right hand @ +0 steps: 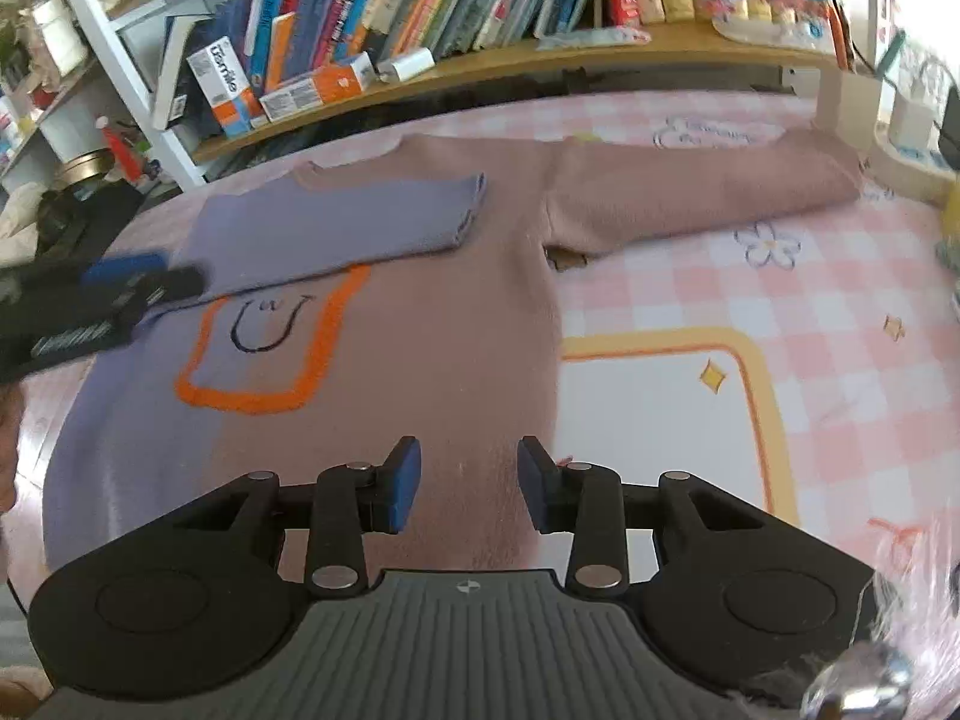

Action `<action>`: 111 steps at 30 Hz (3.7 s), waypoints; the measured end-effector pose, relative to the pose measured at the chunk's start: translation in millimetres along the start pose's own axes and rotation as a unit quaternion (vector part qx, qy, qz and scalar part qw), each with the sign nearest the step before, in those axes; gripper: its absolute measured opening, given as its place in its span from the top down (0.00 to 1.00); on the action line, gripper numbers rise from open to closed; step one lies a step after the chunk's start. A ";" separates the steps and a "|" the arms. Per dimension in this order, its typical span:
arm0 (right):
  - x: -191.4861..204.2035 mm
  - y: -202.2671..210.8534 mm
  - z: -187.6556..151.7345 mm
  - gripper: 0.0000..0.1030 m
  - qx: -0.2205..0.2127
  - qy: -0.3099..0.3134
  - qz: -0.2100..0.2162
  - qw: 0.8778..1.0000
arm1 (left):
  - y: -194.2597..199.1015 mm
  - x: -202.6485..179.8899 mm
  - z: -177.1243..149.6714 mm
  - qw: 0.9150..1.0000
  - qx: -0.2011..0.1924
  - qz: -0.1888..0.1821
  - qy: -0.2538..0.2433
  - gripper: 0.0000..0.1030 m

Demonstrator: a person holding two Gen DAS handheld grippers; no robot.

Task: Fold clothes

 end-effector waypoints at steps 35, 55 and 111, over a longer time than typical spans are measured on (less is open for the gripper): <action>6.5 -12.2 -19.4 0.66 -0.004 -0.005 -0.043 0.999 | -34.0 82.9 37.3 0.993 -0.065 0.068 0.074 0.95; 42.2 -33.0 -15.3 0.49 0.001 -0.005 -0.155 0.988 | 47.1 345.7 -100.6 0.942 -0.023 0.272 0.194 0.95; -163.5 -63.1 139.5 0.35 0.085 0.333 -0.174 0.923 | 58.8 32.3 -133.5 0.945 0.096 0.162 0.266 0.38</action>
Point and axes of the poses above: each gripper's, at about its wrist camera, not at the fingertips, and y roughly against the way its jaws point, x to its left, z to its top, the point moved 3 cm from there along -y, roughly the way its jaws point, and after that the axes turned 5 degrees about x, right-handed, at the moved point
